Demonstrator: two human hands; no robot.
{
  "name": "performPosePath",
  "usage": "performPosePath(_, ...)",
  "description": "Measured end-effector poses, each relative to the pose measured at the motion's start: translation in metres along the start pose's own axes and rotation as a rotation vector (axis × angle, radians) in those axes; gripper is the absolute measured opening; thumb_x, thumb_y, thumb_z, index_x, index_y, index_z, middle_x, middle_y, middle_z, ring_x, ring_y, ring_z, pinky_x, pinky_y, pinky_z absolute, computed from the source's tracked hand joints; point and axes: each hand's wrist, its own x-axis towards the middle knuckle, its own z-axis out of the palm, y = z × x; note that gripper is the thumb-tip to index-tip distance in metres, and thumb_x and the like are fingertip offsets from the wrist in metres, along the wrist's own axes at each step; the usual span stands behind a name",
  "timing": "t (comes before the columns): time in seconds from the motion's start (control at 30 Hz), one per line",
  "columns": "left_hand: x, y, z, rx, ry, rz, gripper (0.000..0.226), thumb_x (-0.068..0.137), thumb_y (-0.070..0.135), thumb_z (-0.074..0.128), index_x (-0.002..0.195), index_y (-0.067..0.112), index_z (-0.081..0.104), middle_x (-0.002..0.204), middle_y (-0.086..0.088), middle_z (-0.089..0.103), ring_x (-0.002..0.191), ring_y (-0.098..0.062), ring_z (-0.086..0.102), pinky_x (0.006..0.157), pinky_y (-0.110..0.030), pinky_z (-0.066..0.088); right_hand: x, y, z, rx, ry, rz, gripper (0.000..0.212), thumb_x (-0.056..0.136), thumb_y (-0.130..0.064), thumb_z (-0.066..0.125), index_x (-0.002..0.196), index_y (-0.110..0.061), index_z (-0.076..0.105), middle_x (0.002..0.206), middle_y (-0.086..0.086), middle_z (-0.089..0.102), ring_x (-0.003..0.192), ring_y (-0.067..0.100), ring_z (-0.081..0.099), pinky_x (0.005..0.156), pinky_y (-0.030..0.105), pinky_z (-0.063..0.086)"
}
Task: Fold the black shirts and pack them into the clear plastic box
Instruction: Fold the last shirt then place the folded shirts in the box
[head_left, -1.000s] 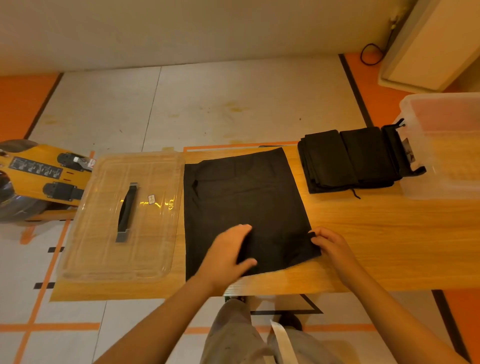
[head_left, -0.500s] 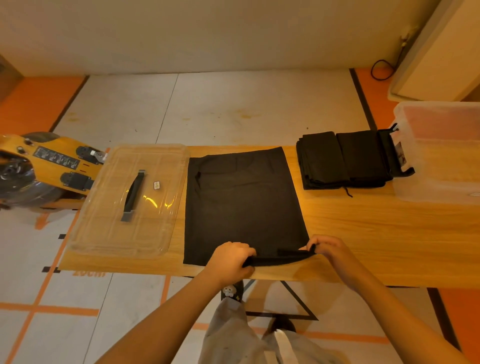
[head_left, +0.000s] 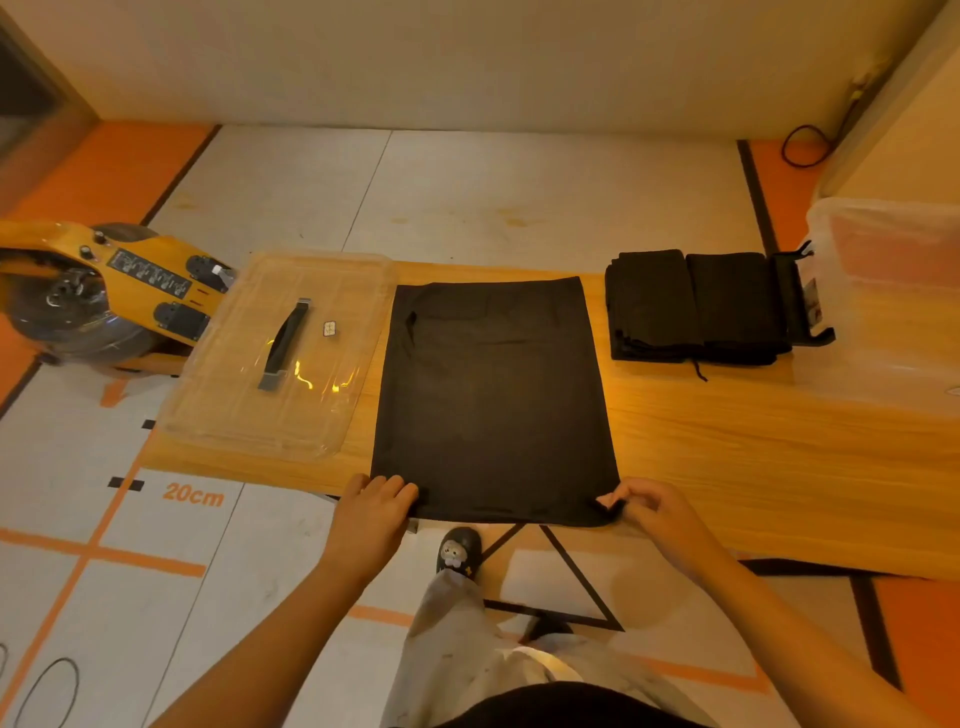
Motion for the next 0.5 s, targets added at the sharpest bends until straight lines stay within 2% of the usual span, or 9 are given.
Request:
performPosePath(0.1,-0.011,-0.003,0.005,-0.008,0.036,0.015,0.036,0.052,0.007,0.092,0.078,0.015,0.069,0.068,-0.003,0.062,0.058,-0.024,0.059,0.059,-0.032,0.050,-0.003,0.005,0.003,-0.088,-0.045,-0.001,0.030,0.090,0.005,0.055,0.083,-0.019,0.070,0.100,-0.009,0.068,0.098,-0.003,0.060,0.092,0.021,0.047)
performPosePath(0.2,-0.018,-0.001,0.008,-0.027,0.058,0.014,0.036,0.051,0.008,0.092,0.079,0.014,0.070,0.071,-0.004,0.063,0.060,-0.024,0.060,0.060,-0.032,0.051,-0.006,0.011,0.003,-0.270,-0.067,-0.075,0.039,0.090,0.001,0.058,0.084,-0.037,0.065,0.106,-0.017,0.060,0.099,-0.009,0.052,0.089,0.009,0.038)
performPosePath(0.27,-0.021,0.000,0.009,-0.048,0.075,0.005,0.037,0.051,0.009,0.093,0.080,0.014,0.070,0.075,-0.005,0.064,0.063,-0.024,0.062,0.061,-0.032,0.052,-0.007,0.013,0.001,-0.407,-0.083,-0.143,0.042,0.089,-0.003,0.060,0.085,-0.044,0.061,0.110,-0.018,0.059,0.103,-0.006,0.051,0.093,0.012,0.035)
performPosePath(0.4,-0.021,-0.002,0.006,-0.101,0.106,0.020,0.037,0.054,0.007,0.091,0.082,0.014,0.068,0.090,-0.006,0.067,0.073,-0.025,0.063,0.063,-0.033,0.054,-0.012,0.014,-0.008,-0.723,-0.192,-0.344,0.023,0.091,-0.020,0.053,0.099,-0.037,0.067,0.123,-0.017,0.060,0.120,-0.004,0.042,0.104,0.021,0.028)
performPosePath(0.5,-0.021,-0.010,0.003,-0.173,0.064,-0.008,0.039,0.056,0.007,0.091,0.086,0.015,0.067,0.097,-0.004,0.068,0.078,-0.024,0.065,0.067,-0.030,0.054,-0.013,0.015,-0.012,-0.845,-0.232,-0.432,0.031,0.089,-0.031,0.043,0.106,-0.033,0.069,0.125,-0.016,0.062,0.124,0.004,0.047,0.103,0.021,0.027)
